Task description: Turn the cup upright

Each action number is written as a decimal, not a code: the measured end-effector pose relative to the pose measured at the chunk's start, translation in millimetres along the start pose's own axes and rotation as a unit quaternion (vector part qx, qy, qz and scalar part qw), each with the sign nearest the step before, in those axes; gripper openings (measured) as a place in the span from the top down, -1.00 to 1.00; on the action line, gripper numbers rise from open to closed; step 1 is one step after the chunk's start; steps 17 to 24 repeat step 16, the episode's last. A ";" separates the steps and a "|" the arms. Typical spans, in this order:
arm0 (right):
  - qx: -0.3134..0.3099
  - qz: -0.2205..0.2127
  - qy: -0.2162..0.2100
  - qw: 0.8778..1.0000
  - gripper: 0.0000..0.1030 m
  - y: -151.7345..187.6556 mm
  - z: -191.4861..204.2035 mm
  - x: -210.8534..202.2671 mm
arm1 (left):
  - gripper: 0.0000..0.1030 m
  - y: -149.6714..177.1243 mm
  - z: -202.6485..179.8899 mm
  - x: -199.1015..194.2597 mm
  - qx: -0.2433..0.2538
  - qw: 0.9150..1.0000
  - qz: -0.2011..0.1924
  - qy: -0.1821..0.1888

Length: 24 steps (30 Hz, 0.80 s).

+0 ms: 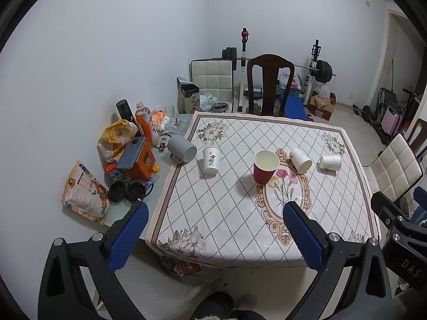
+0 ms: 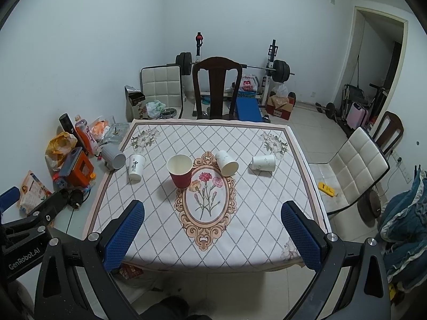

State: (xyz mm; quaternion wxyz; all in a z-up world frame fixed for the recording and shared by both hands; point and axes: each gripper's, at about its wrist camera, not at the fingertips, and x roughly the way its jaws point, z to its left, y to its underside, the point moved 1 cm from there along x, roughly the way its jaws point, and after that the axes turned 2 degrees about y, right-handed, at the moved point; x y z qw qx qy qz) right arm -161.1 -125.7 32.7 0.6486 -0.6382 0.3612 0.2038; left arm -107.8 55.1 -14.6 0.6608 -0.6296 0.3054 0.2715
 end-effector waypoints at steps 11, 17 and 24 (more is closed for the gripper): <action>-0.002 0.012 0.002 1.000 -1.00 0.7 -2.5 11.1 | -1.00 2.4 1.2 7.0 -0.007 1.000 0.006 -0.002; -0.003 0.015 -0.001 1.000 -1.00 1.6 -1.8 16.1 | -1.00 3.4 2.4 10.8 -0.010 1.000 0.010 -0.003; -0.003 0.015 -0.001 1.000 -1.00 1.6 -1.8 16.1 | -1.00 3.4 2.4 10.8 -0.010 1.000 0.010 -0.003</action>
